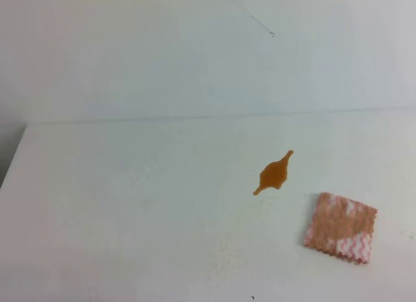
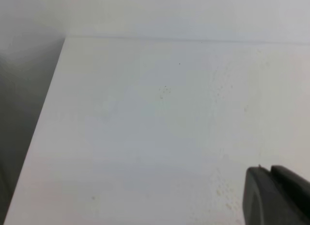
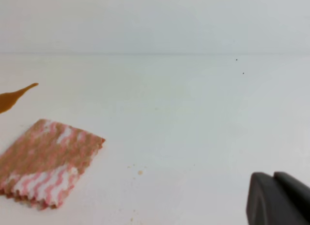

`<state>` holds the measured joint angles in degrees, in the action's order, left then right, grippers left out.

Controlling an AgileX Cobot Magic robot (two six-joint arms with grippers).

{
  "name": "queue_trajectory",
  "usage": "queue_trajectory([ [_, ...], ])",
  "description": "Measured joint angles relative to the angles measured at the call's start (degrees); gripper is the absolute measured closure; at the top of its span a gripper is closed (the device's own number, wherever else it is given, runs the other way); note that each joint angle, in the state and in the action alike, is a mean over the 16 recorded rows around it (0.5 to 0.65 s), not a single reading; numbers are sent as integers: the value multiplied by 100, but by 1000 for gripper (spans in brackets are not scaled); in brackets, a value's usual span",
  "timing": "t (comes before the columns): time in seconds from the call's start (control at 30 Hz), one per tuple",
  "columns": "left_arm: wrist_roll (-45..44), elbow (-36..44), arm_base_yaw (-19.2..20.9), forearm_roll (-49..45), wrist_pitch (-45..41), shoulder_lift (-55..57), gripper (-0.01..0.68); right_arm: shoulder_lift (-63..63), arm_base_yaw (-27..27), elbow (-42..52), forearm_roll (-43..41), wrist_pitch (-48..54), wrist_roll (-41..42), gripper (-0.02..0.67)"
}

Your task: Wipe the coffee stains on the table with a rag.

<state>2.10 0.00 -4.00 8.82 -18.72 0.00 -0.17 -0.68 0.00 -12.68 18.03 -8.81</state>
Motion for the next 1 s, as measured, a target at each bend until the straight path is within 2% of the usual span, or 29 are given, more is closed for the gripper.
queue_trajectory([
  [1.0, -6, 0, 0, 0, 0, 0, 673, -7, 0, 12, 0, -6, -11, 652],
])
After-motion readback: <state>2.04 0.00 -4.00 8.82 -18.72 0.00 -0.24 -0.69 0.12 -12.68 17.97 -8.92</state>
